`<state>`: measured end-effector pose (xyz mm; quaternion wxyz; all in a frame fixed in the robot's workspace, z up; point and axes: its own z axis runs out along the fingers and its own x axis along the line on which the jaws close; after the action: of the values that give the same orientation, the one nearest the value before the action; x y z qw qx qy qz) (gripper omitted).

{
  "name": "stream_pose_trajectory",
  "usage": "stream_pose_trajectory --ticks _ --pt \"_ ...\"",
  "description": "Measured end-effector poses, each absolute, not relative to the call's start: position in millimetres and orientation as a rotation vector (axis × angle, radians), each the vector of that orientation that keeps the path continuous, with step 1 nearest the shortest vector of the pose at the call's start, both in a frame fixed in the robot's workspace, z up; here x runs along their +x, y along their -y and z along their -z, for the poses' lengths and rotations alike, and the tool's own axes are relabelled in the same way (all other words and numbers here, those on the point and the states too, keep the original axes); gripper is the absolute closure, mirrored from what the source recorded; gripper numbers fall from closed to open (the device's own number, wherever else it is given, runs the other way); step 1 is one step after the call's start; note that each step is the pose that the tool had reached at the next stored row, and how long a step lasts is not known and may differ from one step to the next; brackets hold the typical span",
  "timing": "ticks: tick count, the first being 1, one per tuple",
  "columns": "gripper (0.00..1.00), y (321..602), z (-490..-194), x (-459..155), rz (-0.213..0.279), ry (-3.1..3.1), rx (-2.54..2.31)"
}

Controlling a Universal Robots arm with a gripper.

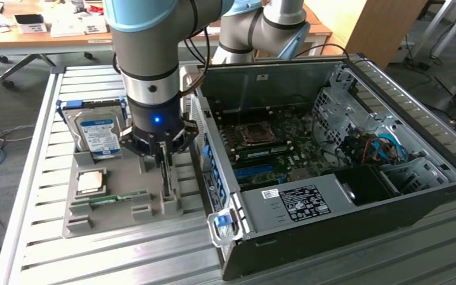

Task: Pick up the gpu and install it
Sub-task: 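Pick up the gpu and move the gpu toward the slot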

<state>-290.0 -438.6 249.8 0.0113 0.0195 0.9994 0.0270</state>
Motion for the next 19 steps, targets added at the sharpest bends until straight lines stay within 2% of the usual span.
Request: stream_pose_trajectory --ticks 19 --pt "0.73 439 -277 -290 -0.085 -3.117 0.061"
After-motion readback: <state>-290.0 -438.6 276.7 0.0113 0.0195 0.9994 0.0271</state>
